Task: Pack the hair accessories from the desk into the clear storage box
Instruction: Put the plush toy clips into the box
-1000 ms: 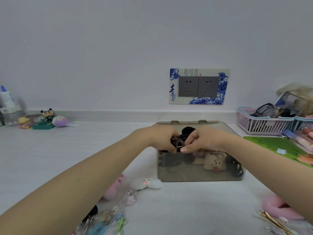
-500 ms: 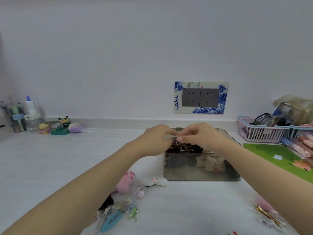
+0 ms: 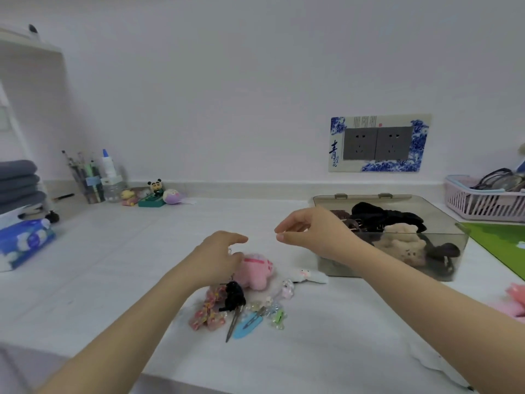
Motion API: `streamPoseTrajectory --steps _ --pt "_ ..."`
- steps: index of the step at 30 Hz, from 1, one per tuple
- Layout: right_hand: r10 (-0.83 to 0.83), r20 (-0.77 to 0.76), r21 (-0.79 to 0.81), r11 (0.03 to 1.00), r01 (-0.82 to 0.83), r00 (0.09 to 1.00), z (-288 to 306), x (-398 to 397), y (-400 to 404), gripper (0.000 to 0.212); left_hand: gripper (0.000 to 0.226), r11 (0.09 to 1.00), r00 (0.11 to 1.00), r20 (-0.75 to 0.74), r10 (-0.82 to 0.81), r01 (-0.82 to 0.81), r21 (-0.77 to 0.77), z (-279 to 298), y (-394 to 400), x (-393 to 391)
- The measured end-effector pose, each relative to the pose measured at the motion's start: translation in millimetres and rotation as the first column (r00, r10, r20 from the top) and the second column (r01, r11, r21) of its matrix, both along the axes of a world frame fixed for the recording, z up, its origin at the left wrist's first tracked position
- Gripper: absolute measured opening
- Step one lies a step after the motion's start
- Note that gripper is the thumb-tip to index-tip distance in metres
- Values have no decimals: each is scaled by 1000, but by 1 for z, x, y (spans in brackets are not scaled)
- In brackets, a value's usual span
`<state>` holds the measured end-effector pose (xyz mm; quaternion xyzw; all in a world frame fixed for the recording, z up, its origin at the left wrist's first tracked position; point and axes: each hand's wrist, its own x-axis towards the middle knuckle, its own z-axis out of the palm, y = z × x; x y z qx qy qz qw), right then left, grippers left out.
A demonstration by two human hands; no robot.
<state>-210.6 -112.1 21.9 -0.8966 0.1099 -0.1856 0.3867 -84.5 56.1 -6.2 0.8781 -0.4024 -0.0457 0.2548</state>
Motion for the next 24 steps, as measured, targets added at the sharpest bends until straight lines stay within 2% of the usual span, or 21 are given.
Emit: streamPoseTrajectory --steps 2,4,7,13,17,20,22,24 --pt "35 -37 -38 999 -36 999 -6 5 8 13 46 996 997 -50 58 -55 63 -9 5 10" --pt "61 -67 -45 997 -64 996 -13 10 14 16 50 996 984 -160 81 -72 60 -15 10 17" --pt "71 -95 -47 996 -76 993 -19 15 17 20 49 996 941 -327 81 -92 -19 -18 12 24" --pt "86 -117 -8 996 -87 989 -21 19 19 24 45 970 880 -474 18 -131 -206 -17 11 26" --pt "88 -121 32 996 -85 989 -21 19 22 24 51 950 945 -319 64 -156 -271 -16 13 26" --pt "71 -72 76 995 -66 995 -18 20 26 28 59 929 976 -212 42 -116 -352 -1 16 23" --pt "54 -15 191 980 -50 998 -9 19 27 34 63 929 991 -131 -30 -21 -370 15 16 19" --pt "43 12 371 928 -44 999 3 16 24 40 66 930 988 -72 -139 105 -352 34 11 9"
